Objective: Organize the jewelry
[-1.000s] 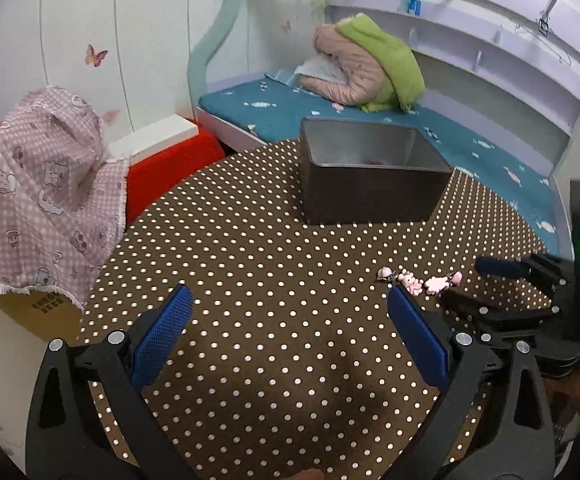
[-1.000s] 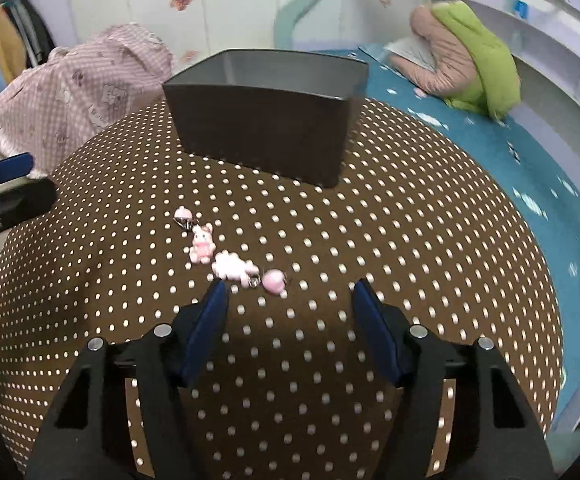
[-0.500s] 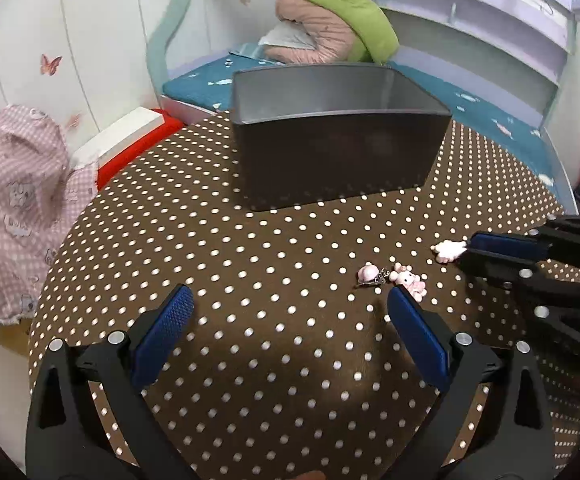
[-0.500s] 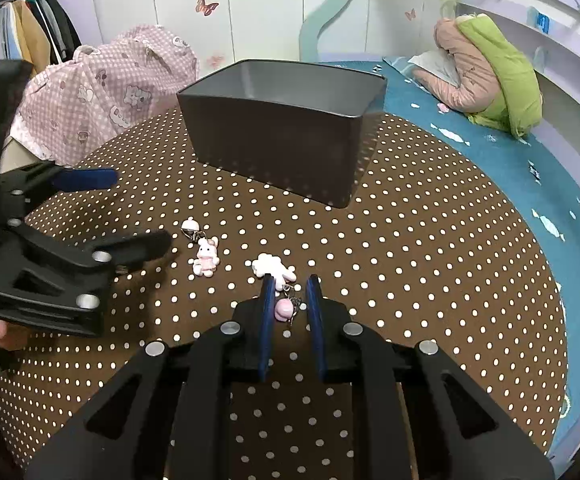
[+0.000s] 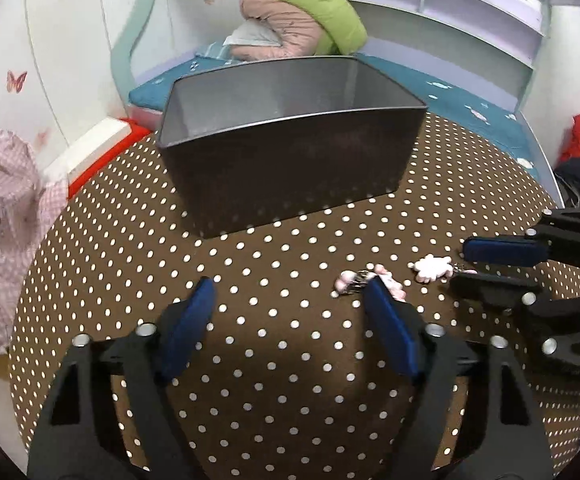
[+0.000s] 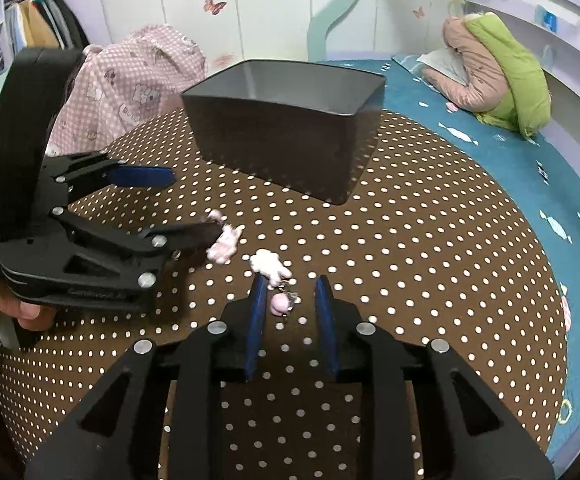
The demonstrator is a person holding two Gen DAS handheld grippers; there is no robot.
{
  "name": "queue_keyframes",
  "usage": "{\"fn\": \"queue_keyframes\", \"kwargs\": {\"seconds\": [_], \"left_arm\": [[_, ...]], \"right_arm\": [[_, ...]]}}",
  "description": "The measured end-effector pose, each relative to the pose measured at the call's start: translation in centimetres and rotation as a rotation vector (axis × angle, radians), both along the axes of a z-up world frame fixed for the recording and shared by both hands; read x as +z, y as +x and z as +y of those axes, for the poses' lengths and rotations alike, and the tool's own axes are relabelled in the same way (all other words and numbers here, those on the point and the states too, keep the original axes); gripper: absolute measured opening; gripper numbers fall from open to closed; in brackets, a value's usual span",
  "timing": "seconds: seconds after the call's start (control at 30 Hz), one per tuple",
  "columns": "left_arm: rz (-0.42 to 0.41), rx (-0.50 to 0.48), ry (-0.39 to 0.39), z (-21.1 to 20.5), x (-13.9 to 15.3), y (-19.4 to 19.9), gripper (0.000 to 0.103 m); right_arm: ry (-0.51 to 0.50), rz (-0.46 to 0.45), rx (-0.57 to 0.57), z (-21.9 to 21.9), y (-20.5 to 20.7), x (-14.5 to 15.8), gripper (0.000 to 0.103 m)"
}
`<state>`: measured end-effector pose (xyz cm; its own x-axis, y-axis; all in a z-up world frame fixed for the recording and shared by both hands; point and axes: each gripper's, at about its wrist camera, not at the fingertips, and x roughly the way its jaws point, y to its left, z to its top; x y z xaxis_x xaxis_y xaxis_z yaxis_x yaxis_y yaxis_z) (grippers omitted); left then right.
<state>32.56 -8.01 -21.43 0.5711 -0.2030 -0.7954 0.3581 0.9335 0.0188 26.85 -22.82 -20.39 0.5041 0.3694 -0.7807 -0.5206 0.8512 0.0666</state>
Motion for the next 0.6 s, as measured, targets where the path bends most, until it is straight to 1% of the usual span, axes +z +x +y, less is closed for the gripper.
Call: {"fn": "queue_keyframes", "kwargs": {"seconds": [0.07, 0.13, 0.2, 0.23, 0.27, 0.3, 0.37, 0.47, 0.6], "left_arm": [[-0.003, -0.021, -0.007, -0.2, 0.1, -0.1, 0.061], [-0.007, -0.035, -0.014, -0.3, 0.1, -0.1, 0.056], [-0.005, -0.040, -0.027, -0.3, 0.1, -0.1, 0.050], [-0.005, -0.041, -0.032, -0.3, 0.2, -0.2, 0.044], [-0.002, -0.042, -0.040, -0.1, 0.3, -0.1, 0.037], [0.001, -0.042, -0.048, 0.0, 0.3, -0.1, 0.034], [0.012, -0.037, -0.070, 0.5, 0.3, 0.0, 0.024], [0.025, -0.032, -0.099, 1.3, 0.4, -0.2, 0.018], [0.021, -0.034, -0.102, 1.5, 0.5, -0.7, 0.018]], "right_arm": [[-0.001, -0.004, 0.011, 0.5, 0.0, 0.0, 0.025], [-0.010, -0.010, 0.028, 1.0, -0.1, -0.1, 0.025], [-0.059, -0.032, 0.039, 1.6, -0.4, -0.1, 0.021], [-0.060, -0.027, 0.040, 1.6, -0.3, 0.0, 0.013], [-0.051, -0.020, 0.038, 1.5, -0.4, 0.0, 0.010], [-0.041, -0.015, 0.033, 1.2, -0.4, 0.1, 0.010], [-0.021, -0.007, 0.024, 0.7, -0.6, 0.1, 0.010], [0.010, -0.002, 0.008, -0.2, -0.8, 0.3, 0.010], [0.006, 0.005, 0.013, -0.2, -0.9, 0.2, 0.010]]}}
